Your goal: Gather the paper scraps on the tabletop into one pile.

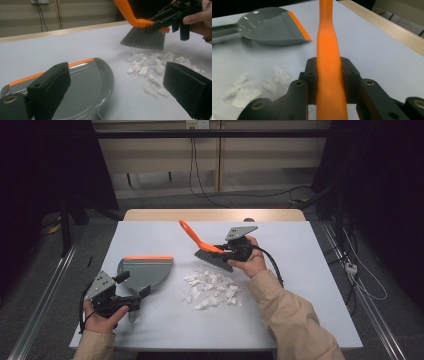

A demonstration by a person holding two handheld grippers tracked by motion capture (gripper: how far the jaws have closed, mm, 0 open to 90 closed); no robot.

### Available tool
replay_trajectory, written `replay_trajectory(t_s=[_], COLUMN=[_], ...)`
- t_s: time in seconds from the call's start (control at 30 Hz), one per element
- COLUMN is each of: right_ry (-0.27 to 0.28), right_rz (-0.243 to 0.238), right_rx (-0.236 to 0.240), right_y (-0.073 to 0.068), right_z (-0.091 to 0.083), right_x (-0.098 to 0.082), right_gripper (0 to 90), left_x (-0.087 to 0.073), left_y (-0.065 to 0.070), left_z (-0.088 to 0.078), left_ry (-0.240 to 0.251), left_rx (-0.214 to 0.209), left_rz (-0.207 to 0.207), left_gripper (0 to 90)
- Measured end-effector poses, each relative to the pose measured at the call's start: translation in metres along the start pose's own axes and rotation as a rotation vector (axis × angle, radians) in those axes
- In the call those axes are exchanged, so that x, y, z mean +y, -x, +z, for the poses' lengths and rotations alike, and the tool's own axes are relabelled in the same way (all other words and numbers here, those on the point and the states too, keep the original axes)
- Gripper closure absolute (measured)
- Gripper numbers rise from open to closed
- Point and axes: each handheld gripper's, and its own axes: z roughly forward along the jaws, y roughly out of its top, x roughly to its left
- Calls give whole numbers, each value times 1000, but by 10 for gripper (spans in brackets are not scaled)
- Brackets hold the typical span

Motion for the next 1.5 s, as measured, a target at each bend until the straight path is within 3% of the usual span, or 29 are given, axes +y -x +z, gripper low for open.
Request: replay_trajectory(t_s=[0.13,0.23,0.47,0.63,0.7,0.73,0.8,0.9,1.03,1.1,1.17,1.3,1.4,1.5], right_ry=[-58,-107,-132,-105,-62,-48,-50,-57,-76,-76,-64,-120,-113,-114], right_rz=[-1,-41,-96,-75,-30,-39,-91,-96,-68,-32,-28,-129,-124,-147], right_rx=[-86,-161,-129,-92,-33,-30,-69,-104,-171,-177,-142,-102,-41,-30], right_y=[11,14,0,-16,-21,-25,-29,-23,-8,-4,-7,-29,-40,-48], right_z=[-3,-8,-16,-14,-14,-14,-16,-17,-14,-9,-4,0,-1,-2], right_x=[-11,-11,-15,-15,-13,-10,-3,-1,-7,-13,-15,-8,-7,-7], right_gripper=[714,714,714,714,714,714,714,714,714,715,715,715,715,715], left_x=[0,1,0,1,1,1,1,1,1,1,1,1,1,1], left_y=[-1,-1,0,1,1,2,1,2,1,1,1,0,0,0], left_z=[0,0,0,0,1,1,1,1,1,1,1,0,-1,-2], left_ry=[-2,0,-2,1,3,2,-2,1,4,0,4,-1,1,0], left_rx=[1,3,3,0,-2,-2,-3,-6,-3,-4,-6,-7,-7,-7], left_rz=[1,2,3,5,3,-1,4,6,1,4,5,9,11,12], left_gripper=[71,71,71,71,70,71,71,70,71,70,71,71,71,71])
